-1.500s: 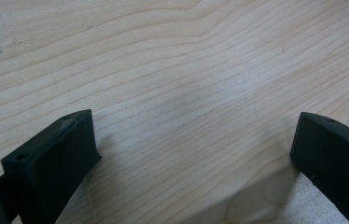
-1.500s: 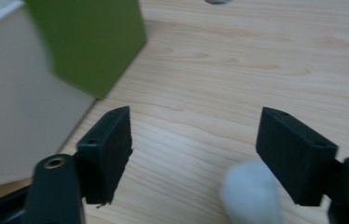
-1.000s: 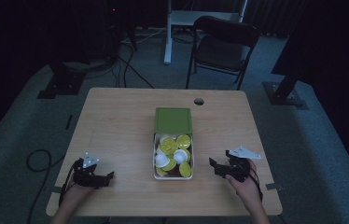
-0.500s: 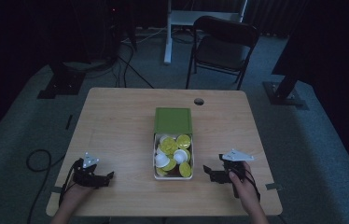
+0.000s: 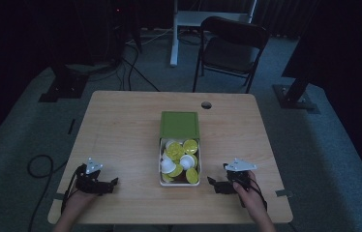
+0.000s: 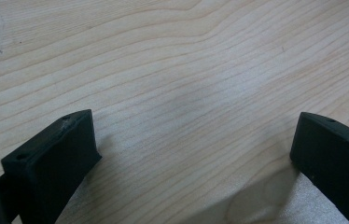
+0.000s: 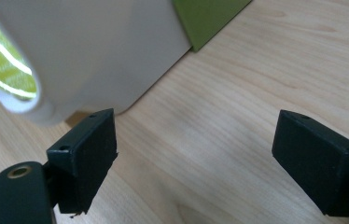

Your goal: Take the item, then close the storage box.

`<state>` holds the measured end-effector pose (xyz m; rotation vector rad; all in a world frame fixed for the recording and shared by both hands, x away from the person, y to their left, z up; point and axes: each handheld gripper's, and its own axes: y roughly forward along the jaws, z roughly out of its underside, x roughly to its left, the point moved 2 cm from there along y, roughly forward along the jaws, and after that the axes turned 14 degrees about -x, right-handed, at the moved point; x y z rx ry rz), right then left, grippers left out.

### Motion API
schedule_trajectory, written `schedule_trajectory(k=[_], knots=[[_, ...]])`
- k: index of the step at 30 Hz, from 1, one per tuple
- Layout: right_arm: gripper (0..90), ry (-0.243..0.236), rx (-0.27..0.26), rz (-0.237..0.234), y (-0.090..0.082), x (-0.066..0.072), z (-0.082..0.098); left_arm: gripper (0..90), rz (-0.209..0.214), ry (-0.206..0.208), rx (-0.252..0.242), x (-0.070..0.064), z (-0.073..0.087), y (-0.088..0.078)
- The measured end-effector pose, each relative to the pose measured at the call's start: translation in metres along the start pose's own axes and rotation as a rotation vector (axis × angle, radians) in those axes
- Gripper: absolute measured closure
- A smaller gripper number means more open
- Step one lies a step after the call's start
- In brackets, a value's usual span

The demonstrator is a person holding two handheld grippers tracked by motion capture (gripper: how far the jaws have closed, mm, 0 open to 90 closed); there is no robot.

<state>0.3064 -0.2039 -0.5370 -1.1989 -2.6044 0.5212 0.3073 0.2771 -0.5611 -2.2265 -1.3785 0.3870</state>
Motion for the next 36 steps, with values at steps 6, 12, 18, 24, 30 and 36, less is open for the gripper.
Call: schedule_trajectory(k=[6, 12, 18, 24, 30, 36], knots=[[13.4, -0.022, 0.032, -0.007, 0.002, 0.001, 0.009, 0.6, 0.0, 0.0, 0.0, 0.0, 0.0, 0.0], [13.4, -0.025, 0.051, -0.001, 0.005, 0.001, 0.014, 0.6, 0.0, 0.0, 0.0, 0.0, 0.0, 0.0], [13.4, -0.044, 0.066, 0.008, 0.007, 0.0, 0.018, 0.6, 0.0, 0.0, 0.0, 0.0, 0.0, 0.0], [13.4, -0.057, 0.085, 0.011, 0.01, 0.0, 0.023, 0.6, 0.0, 0.0, -0.001, 0.0, 0.0, 0.0], [13.1, -0.056, 0.093, 0.01, 0.011, 0.0, 0.025, 0.6, 0.007, 0.004, 0.0, 0.0, 0.0, 0.0], [12.9, -0.055, 0.093, 0.007, 0.011, 0.0, 0.024, 0.5, 0.061, 0.042, 0.001, -0.003, 0.0, -0.001]])
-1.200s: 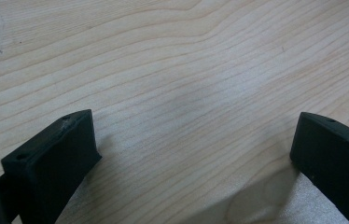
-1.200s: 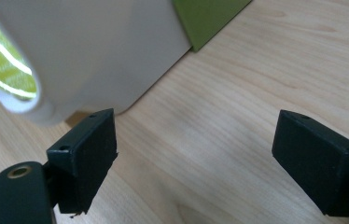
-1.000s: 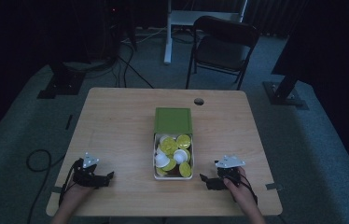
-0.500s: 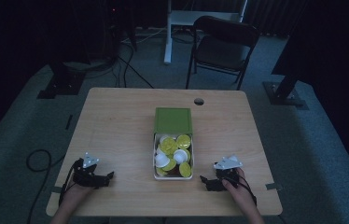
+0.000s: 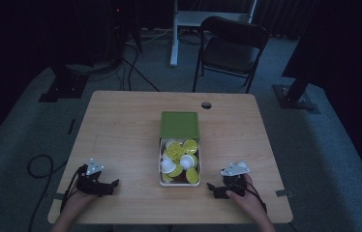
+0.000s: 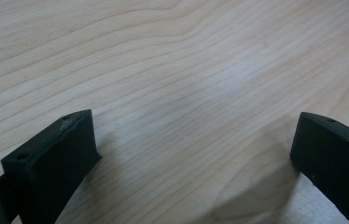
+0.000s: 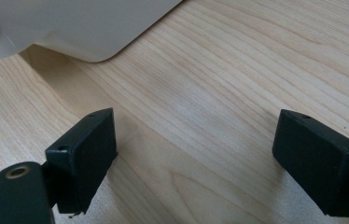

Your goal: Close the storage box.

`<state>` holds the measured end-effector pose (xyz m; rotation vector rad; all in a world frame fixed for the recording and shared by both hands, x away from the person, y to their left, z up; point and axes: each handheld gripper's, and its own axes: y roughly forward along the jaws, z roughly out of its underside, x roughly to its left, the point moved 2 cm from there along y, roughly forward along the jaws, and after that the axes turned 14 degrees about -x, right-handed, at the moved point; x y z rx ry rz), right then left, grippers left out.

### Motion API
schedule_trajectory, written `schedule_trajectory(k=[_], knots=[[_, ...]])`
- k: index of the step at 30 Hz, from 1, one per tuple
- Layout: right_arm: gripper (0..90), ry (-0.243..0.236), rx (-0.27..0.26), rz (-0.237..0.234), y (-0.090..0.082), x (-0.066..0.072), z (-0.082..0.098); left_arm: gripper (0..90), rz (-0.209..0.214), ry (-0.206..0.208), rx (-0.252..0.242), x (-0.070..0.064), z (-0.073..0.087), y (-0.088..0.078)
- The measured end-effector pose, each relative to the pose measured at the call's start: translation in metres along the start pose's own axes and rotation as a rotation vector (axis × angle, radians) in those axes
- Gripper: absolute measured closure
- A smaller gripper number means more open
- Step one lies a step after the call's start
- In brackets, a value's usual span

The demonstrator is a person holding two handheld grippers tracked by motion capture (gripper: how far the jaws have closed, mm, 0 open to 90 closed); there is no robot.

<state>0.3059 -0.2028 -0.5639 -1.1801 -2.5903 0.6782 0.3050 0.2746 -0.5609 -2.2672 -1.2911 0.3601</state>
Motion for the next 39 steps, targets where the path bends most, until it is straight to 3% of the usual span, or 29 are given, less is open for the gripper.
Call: schedule_trajectory(k=[1, 2, 5, 8, 11, 13, 14, 16, 19, 26, 34, 39], knots=[[12.9, 0.0, 0.0, 0.0, 0.0, 0.0, 0.0, 0.5, 0.0, 0.0, 0.0, 0.0, 0.0, 0.0], [12.9, 0.0, 0.0, 0.0, 0.0, 0.0, 0.0, 0.5, 0.031, 0.015, 0.01, -0.002, 0.0, -0.001], [12.5, 0.002, 0.002, 0.001, 0.0, 0.0, 0.0, 0.5, 0.07, 0.045, 0.024, -0.006, -0.001, -0.001], [12.5, 0.004, 0.002, 0.004, 0.0, 0.0, 0.0, 0.5, 0.083, 0.059, 0.014, -0.009, -0.002, -0.001], [12.5, 0.004, 0.001, 0.007, 0.0, 0.001, 0.0, 0.5, 0.13, 0.068, -0.026, -0.017, -0.009, -0.002], [12.5, 0.005, 0.001, 0.008, 0.0, 0.001, 0.0, 0.5, 0.13, 0.068, -0.026, -0.017, -0.009, -0.002], [12.7, 0.005, 0.0, 0.008, 0.0, 0.001, 0.0, 0.5, 0.197, 0.044, -0.056, -0.022, -0.014, -0.003], [12.7, 0.008, 0.004, 0.007, 0.0, 0.001, -0.001, 0.5, 0.222, 0.051, -0.061, -0.026, -0.016, -0.002], [12.7, 0.034, -0.027, -0.008, -0.001, 0.002, -0.006, 0.4, 0.249, 0.076, -0.062, -0.031, -0.019, -0.001], [12.7, 0.046, -0.091, -0.031, -0.007, 0.007, -0.018, 0.5, 0.327, 0.134, -0.093, -0.049, -0.029, 0.001], [12.6, 0.06, -0.126, -0.079, -0.012, 0.014, -0.023, 0.5, 0.355, 0.162, -0.122, -0.061, -0.043, 0.003], [12.6, 0.059, -0.141, -0.115, -0.014, 0.017, -0.027, 0.5, 0.369, 0.15, -0.123, -0.069, -0.048, 0.004]])
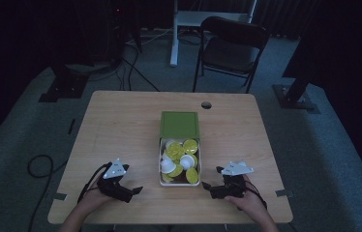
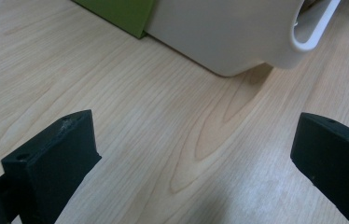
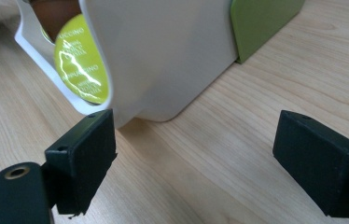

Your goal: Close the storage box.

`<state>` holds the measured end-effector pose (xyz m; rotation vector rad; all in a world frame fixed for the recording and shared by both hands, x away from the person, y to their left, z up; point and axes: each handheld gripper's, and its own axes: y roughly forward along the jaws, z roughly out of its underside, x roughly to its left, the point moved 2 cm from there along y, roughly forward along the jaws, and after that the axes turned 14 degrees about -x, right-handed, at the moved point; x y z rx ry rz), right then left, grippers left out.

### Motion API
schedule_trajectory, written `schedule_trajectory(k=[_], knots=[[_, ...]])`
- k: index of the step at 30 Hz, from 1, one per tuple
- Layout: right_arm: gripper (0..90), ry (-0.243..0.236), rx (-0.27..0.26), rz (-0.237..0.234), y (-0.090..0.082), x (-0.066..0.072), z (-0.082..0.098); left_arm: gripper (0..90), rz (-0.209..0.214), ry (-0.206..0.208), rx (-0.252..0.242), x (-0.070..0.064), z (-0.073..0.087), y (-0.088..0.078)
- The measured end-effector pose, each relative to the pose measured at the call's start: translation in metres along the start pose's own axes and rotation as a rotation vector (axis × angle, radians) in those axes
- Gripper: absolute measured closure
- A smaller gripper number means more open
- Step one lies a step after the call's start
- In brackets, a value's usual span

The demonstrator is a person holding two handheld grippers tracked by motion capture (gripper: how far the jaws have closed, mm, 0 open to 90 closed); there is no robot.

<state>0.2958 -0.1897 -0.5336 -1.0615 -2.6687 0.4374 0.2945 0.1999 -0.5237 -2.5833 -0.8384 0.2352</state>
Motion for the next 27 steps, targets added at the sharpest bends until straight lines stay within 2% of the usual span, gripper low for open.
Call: schedule_trajectory(k=[4, 5, 9, 10, 13, 22, 27], knots=[[12.6, 0.013, -0.013, -0.017, -0.001, 0.002, -0.002, 0.5, 0.02, 0.016, 0.003, -0.005, -0.004, 0.002], [12.6, 0.013, -0.018, -0.024, -0.002, 0.003, -0.002, 0.4, 0.027, 0.03, -0.008, -0.008, -0.008, 0.004], [12.6, 0.011, -0.028, -0.035, -0.003, 0.006, -0.005, 0.5, 0.037, 0.037, -0.041, -0.014, -0.018, 0.007], [12.7, 0.012, -0.036, -0.038, -0.004, 0.007, -0.006, 0.5, 0.059, 0.045, -0.051, -0.017, -0.023, 0.01], [12.6, 0.016, -0.048, -0.048, -0.006, 0.01, -0.009, 0.5, 0.083, 0.06, -0.061, -0.022, -0.031, 0.014], [12.6, 0.032, -0.103, -0.042, -0.012, 0.012, -0.015, 0.4, 0.078, 0.079, -0.117, -0.025, -0.042, 0.026], [12.7, 0.052, -0.134, -0.04, -0.011, 0.009, -0.018, 0.5, 0.062, 0.081, -0.125, -0.022, -0.041, 0.031]])
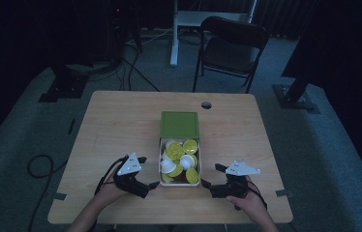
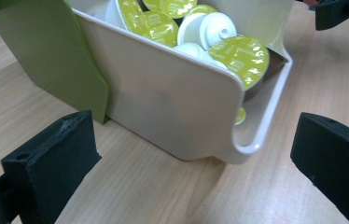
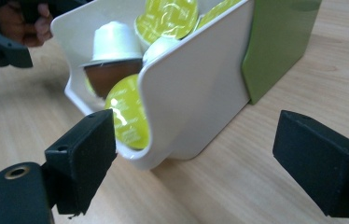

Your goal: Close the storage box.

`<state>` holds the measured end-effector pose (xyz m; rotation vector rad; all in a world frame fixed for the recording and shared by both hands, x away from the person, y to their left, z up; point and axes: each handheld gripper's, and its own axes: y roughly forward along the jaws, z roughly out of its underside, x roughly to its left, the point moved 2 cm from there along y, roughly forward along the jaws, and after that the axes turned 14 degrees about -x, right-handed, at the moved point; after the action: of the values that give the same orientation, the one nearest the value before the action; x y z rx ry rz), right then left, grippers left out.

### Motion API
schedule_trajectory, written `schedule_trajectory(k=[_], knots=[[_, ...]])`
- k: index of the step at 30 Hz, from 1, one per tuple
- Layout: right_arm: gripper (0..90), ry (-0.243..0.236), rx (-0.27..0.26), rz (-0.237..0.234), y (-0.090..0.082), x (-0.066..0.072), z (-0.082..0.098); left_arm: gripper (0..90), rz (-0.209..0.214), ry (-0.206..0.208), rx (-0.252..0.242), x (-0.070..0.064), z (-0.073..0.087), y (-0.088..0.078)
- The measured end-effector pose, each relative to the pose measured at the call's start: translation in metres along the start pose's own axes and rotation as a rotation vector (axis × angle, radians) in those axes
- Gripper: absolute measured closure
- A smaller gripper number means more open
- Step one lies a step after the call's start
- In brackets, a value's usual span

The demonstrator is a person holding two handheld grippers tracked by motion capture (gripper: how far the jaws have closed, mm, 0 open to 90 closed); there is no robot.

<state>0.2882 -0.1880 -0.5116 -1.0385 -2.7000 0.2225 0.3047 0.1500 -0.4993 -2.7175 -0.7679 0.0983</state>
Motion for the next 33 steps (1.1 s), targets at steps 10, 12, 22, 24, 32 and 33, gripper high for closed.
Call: schedule_trajectory(k=[10, 12, 22, 24, 32, 33], knots=[[12.6, 0.015, -0.024, -0.004, 0.015, -0.003, -0.004, 0.4, -0.025, -0.025, -0.038, 0.007, 0.0, 0.009], [12.6, 0.018, -0.025, -0.004, 0.016, -0.003, -0.004, 0.5, -0.034, -0.021, -0.04, 0.008, -0.001, 0.01], [12.7, 0.019, -0.005, 0.008, 0.022, -0.008, 0.0, 0.5, -0.04, -0.011, -0.022, 0.014, -0.002, 0.016], [12.7, 0.02, -0.001, 0.009, 0.023, -0.009, 0.001, 0.4, -0.043, -0.012, -0.022, 0.014, -0.003, 0.016], [12.3, 0.028, 0.001, 0.013, 0.025, -0.012, 0.002, 0.4, -0.037, -0.013, -0.009, 0.018, -0.004, 0.021], [12.3, 0.03, 0.001, 0.015, 0.025, -0.013, 0.001, 0.4, -0.037, -0.013, -0.009, 0.018, -0.004, 0.021]])
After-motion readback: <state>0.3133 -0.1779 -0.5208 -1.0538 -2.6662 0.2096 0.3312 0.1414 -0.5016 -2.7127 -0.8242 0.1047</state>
